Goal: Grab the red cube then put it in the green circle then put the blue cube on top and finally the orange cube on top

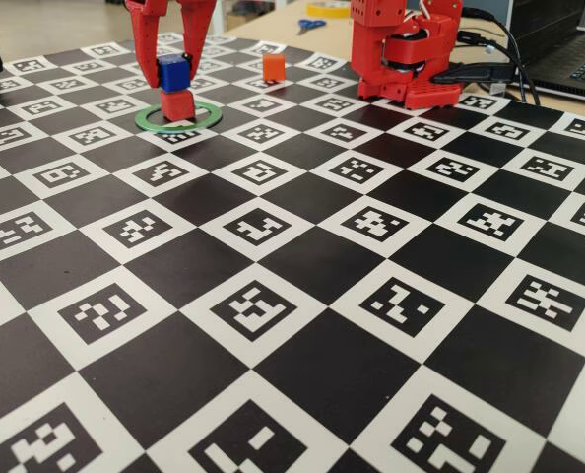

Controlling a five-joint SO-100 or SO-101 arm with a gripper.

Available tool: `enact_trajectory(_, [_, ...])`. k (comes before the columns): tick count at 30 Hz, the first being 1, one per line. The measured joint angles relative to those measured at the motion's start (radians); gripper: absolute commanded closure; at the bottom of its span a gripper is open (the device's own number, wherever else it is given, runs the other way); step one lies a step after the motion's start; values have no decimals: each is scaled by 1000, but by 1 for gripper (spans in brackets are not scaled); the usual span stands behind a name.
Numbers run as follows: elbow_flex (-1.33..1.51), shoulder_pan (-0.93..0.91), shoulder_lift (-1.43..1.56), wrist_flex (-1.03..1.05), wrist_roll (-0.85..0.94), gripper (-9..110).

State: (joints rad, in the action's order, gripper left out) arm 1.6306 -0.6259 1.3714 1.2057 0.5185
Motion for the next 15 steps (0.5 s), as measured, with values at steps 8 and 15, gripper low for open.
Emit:
enact_trajectory(8, [0, 0, 0, 0, 0, 96])
enact_trajectory(15, [8, 0, -2, 0, 0, 80])
